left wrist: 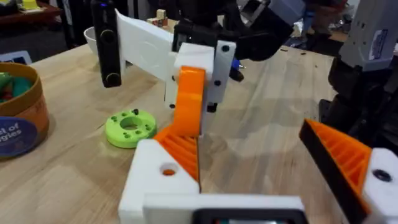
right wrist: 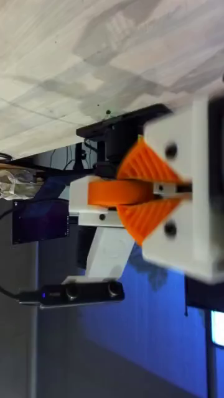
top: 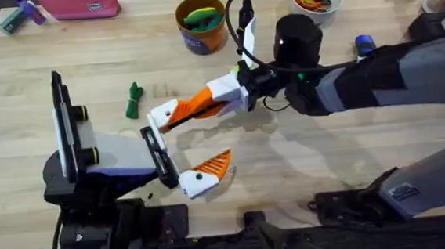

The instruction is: Pick up the gripper from the table and insert it into the empty holder that is missing its gripper. Then pick up a screw, insert it into the mounting hole, and use the screwdriver to tighten it. Finally, clean up the table by picking up the vegetable and placing it into the bucket.

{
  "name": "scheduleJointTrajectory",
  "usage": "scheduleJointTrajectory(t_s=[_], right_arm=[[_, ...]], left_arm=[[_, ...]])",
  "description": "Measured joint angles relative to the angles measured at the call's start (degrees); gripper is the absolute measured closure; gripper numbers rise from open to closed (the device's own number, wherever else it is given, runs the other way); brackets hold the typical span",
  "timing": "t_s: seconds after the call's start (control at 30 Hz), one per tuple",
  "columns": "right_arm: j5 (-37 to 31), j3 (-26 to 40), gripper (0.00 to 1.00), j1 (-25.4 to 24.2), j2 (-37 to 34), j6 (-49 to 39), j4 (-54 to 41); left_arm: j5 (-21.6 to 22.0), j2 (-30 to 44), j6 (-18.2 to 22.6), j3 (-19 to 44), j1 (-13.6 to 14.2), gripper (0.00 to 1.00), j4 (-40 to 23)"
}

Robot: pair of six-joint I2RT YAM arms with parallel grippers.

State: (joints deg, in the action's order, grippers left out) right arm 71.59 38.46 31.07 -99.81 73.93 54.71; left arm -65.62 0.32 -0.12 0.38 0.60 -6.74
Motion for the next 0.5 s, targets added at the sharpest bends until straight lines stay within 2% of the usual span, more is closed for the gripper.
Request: scheduleJointTrajectory(t_s=[0.07, 0.2, 0.23, 0.3, 0.5], right_arm=[[-1.2, 0.0, 0.728, 0.0, 0.0, -0.2, -0.4], [-2.8, 0.0, 0.151, 0.0, 0.0, -0.3, -0.7], [-3.0, 0.0, 0.085, 0.0, 0.0, -0.5, -0.7], [-3.3, 0.0, 0.056, 0.0, 0.0, -0.5, -0.7], [-3.5, 0.0, 0.047, 0.0, 0.0, -0.4, 0.0]], left_arm=[[-0.3, 0.0, 0.1, 0.0, 0.0, 0.015, 0.0], [-0.6, 0.0, 0.2, 0.0, 0.1, 0.015, -0.1], [-0.6, 0.0, 0.2, 0.0, 0.1, 0.015, -0.1], [-0.7, 0.0, 0.3, 0.0, 0.1, 0.015, -0.1], [-0.7, 0.0, 0.3, 0.0, 0.1, 0.015, -0.1]])
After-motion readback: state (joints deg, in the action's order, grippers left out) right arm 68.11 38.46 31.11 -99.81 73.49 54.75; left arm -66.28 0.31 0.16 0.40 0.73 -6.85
